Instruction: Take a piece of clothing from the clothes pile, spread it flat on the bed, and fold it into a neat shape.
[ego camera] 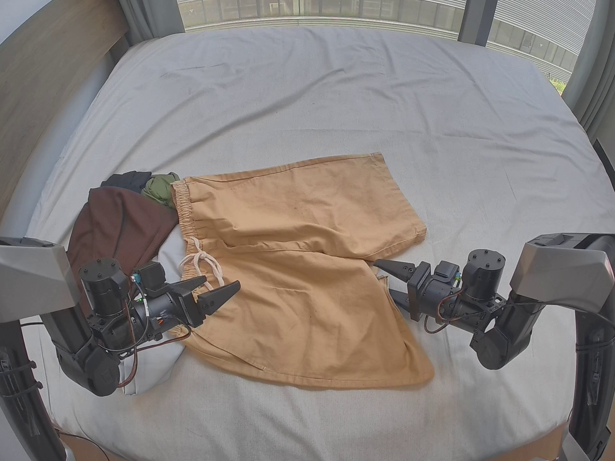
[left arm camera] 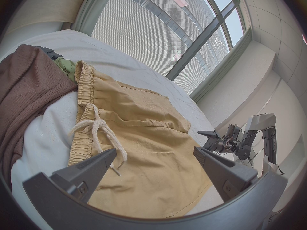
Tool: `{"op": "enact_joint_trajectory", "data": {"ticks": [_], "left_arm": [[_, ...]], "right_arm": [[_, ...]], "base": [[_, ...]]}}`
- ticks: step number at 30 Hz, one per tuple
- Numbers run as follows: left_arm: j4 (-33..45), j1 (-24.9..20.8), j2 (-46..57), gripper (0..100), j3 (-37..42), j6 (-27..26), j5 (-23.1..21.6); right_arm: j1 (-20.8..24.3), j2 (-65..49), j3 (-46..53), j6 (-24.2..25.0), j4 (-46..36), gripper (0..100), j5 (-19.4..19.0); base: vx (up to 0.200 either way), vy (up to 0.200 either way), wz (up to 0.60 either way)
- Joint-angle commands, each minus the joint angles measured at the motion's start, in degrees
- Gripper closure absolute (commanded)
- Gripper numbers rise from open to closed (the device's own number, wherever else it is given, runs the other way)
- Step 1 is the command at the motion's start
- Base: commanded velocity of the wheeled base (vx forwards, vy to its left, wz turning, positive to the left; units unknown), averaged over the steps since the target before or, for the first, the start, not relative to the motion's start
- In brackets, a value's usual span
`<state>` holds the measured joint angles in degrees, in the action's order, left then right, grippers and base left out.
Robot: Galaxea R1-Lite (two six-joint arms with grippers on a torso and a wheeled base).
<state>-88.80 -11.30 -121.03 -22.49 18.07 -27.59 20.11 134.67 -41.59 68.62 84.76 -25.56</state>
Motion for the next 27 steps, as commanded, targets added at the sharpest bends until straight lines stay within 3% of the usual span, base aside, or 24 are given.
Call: {"op": "enact_joint_trajectory", "data": {"ticks": [1, 11, 20, 25, 27], "left_arm": [[-0.06, -0.13, -0.09, 0, -0.01, 0.04, -0.01], [-0.06, -0.13, -0.17, 0, -0.01, -0.66, 0.08], [-0.06, -0.13, -0.09, 0, 0.08, -0.75, 0.08], [-0.06, -0.13, -0.09, 0, 0.08, -0.75, 0.08], [-0.06, -0.04, -0.17, 0, 0.08, -0.75, 0.08]], "right_arm": [[-0.08, 0.07, -0.42, 0.46, 0.14, 100, -0.1], [-0.34, 0.07, -0.42, 0.46, 0.23, 100, -0.19], [-6.05, -3.45, 0.2, -1.03, -0.91, 100, -0.19], [-7.11, -4.06, 0.2, -1.12, -1.09, 100, -0.28], [-7.63, -4.24, 0.9, -3.23, -1.09, 100, -0.19]], "base": [[0.0, 0.0, 0.0], [0.0, 0.0, 0.0], [0.0, 0.0, 0.0], [0.0, 0.0, 0.0], [0.0, 0.0, 0.0]]}}
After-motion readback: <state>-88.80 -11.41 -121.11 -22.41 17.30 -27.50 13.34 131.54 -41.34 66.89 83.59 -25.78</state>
